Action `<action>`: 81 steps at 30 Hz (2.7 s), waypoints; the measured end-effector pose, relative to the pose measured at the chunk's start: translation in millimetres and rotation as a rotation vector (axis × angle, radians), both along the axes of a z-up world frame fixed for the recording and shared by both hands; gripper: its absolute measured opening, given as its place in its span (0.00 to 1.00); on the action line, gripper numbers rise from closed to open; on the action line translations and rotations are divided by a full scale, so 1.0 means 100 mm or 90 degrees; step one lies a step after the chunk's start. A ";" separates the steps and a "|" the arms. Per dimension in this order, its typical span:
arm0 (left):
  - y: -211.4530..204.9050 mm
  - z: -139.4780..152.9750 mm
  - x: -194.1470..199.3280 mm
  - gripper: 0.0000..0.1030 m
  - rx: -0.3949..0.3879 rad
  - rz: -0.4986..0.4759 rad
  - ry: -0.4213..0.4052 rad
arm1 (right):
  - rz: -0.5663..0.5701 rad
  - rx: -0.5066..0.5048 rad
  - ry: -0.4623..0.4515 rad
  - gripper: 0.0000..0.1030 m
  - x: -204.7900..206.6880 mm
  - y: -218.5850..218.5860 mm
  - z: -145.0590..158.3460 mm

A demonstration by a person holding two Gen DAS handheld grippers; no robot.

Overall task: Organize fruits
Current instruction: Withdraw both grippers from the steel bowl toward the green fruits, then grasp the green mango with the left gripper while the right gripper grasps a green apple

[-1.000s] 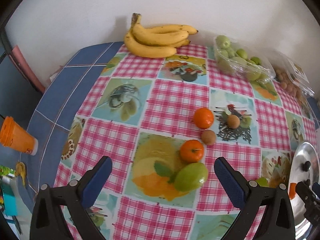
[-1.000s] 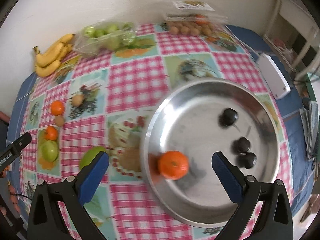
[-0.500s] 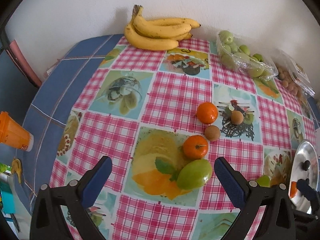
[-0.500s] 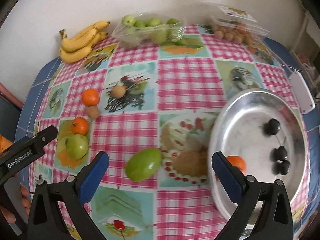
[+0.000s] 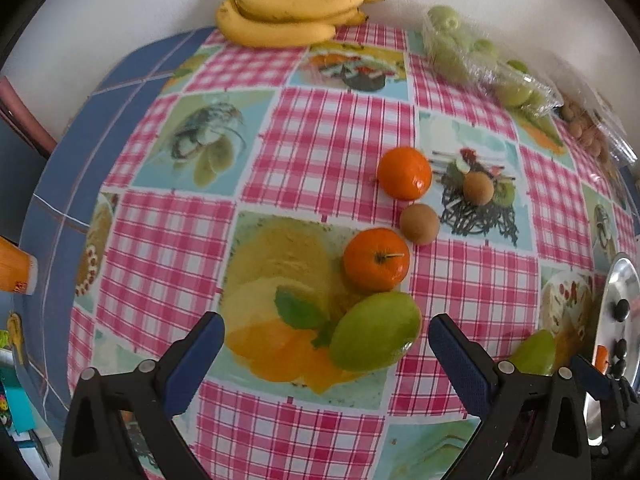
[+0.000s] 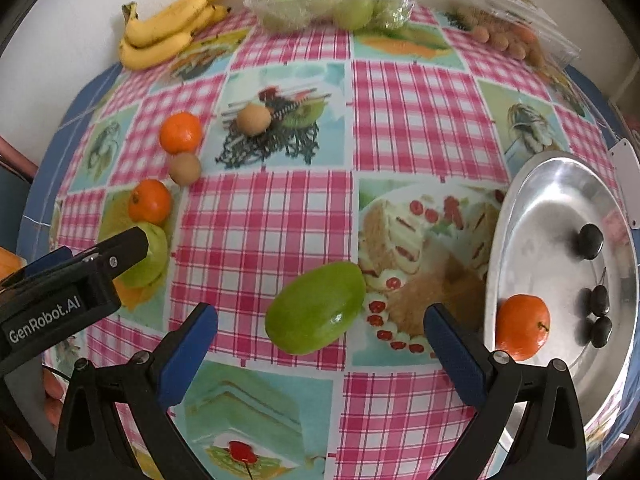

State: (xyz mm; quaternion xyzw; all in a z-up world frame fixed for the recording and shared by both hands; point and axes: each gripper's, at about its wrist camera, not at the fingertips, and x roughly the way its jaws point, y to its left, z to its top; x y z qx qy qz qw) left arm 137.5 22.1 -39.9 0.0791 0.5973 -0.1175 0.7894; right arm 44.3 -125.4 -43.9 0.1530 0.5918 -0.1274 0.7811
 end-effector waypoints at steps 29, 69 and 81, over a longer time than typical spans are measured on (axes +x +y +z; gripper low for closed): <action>-0.09 -0.15 0.03 0.77 -0.034 0.001 0.024 | -0.027 -0.033 0.044 1.00 0.08 0.03 -0.30; -0.09 0.36 -0.07 0.49 -0.089 -0.021 -0.043 | -0.033 0.032 -0.086 0.04 -0.11 -0.09 0.32; -0.09 0.35 -0.08 0.49 -0.084 -0.018 -0.034 | -0.051 0.066 -0.093 0.10 -0.06 -0.15 0.31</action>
